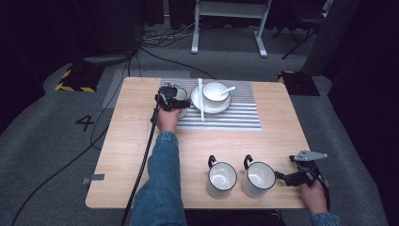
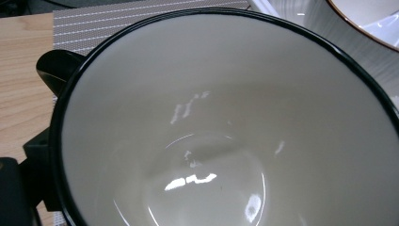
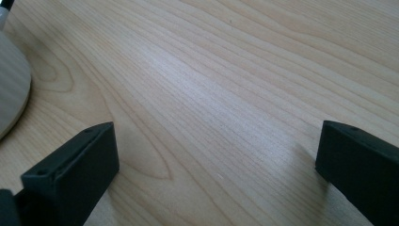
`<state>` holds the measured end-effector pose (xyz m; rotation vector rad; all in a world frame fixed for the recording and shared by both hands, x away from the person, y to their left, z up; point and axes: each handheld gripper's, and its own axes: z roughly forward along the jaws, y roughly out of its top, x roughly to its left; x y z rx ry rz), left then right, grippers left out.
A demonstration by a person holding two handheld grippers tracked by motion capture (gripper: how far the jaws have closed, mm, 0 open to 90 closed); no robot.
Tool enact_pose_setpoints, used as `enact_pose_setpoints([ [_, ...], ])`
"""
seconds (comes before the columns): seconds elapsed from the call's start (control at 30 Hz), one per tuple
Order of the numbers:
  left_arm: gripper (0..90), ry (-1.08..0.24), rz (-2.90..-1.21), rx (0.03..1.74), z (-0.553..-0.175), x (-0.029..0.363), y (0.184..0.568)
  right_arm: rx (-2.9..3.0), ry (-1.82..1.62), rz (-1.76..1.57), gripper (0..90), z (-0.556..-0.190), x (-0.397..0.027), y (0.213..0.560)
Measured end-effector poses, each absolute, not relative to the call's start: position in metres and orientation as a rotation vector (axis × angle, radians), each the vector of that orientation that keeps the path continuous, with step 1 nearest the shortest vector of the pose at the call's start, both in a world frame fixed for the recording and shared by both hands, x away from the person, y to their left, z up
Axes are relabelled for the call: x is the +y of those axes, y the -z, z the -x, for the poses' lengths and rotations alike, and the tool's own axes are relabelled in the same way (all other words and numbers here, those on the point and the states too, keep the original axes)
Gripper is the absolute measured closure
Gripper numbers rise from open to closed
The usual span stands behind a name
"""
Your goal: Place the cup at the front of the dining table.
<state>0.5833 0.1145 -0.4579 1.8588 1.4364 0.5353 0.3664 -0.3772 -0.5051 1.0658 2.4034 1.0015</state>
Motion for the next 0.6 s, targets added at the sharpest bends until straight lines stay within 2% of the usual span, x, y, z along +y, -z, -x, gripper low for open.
enact_pose_setpoints([
  [0.23,3.1,-0.613,-1.831,1.394,-0.5729,0.1121,0.4658,2.404,-1.001,-1.065,0.1,-0.3664,-0.3772,0.5051],
  [0.6,3.0,-0.606,-1.844,1.398,-0.5719,0.1096,0.4659,2.404,-1.001,-1.067,0.1,-0.3664,-0.3772,0.5051],
])
